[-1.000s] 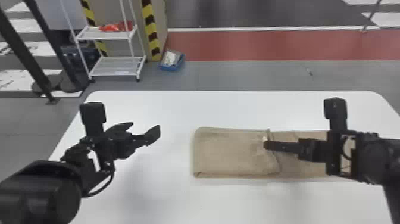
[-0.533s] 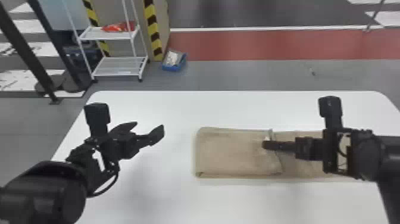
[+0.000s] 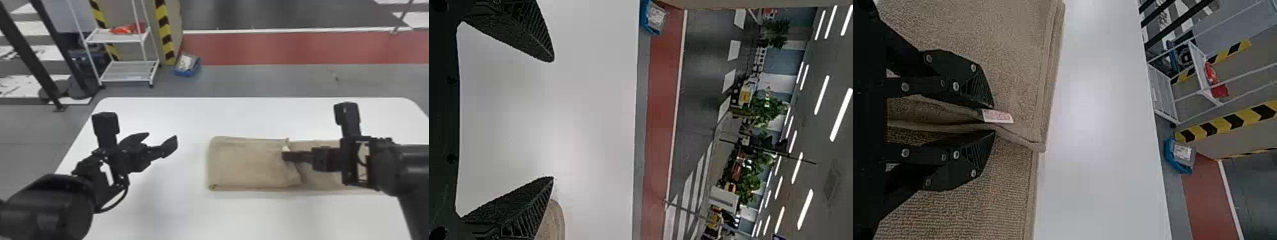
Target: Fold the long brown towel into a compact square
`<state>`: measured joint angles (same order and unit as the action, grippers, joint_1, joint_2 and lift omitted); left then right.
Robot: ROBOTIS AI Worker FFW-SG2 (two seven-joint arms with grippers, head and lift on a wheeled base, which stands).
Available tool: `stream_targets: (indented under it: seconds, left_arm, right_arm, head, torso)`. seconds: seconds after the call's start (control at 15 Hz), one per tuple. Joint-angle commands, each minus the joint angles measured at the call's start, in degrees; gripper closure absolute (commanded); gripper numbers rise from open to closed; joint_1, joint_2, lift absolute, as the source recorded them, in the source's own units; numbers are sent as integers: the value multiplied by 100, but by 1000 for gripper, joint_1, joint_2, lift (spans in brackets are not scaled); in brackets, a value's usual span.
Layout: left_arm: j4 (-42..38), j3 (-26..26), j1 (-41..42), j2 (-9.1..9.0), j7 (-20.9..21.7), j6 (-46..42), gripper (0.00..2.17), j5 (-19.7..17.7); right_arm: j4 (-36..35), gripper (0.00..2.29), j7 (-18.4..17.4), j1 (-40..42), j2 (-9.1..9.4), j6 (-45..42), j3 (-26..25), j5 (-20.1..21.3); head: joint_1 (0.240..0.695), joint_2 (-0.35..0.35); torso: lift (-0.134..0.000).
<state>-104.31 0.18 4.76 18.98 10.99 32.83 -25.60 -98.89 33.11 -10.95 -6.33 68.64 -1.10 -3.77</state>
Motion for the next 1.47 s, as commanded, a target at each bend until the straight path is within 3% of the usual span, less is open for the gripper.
stream_targets:
  seconds: [0.0,0.47,0.67,0.8,0.93,1.0,1.13,1.27,1.4]
  left_arm:
    - [34,-1,-1,0,9,0,33,11]
    - [60,26,-1,18,9,18,33,20]
    - [42,70,52,44,9,35,33,2]
    - [42,78,60,53,17,35,33,2]
    - [42,114,113,71,88,88,33,20]
    - [51,114,113,88,105,123,33,29]
    - [51,122,87,79,105,141,33,82]
    - [42,61,52,53,97,211,33,82]
    - [7,34,52,44,79,299,33,90]
  right_arm:
    - [-34,1298,12,13,0,-12,-22,17]
    - [-500,1301,29,128,0,76,-101,-150]
    - [-1098,1301,47,383,-44,322,-708,-756]
    - [-1520,1301,56,558,-228,585,-1411,-1046]
    - [-1502,1298,29,602,-606,621,-2087,-1407]
    - [-1291,1298,20,620,-720,656,-2175,-1407]
    - [-940,1298,20,611,-852,638,-1824,-1117]
    - [-992,1298,20,637,-782,638,-1630,-932]
    - [-1344,1298,29,655,-835,744,-1912,-1090]
  head:
    - [695,79]
    - [695,86]
    - [695,90]
    - [695,79]
    - [695,43]
    - [695,17]
    - [695,-39]
    - [695,-64]
    - [695,-60]
  torso:
    - [-124]
    - [-124]
    - [-124]
    - [-124]
    - [-124]
    - [-124]
    - [-124]
    - [-124]
    - [-124]
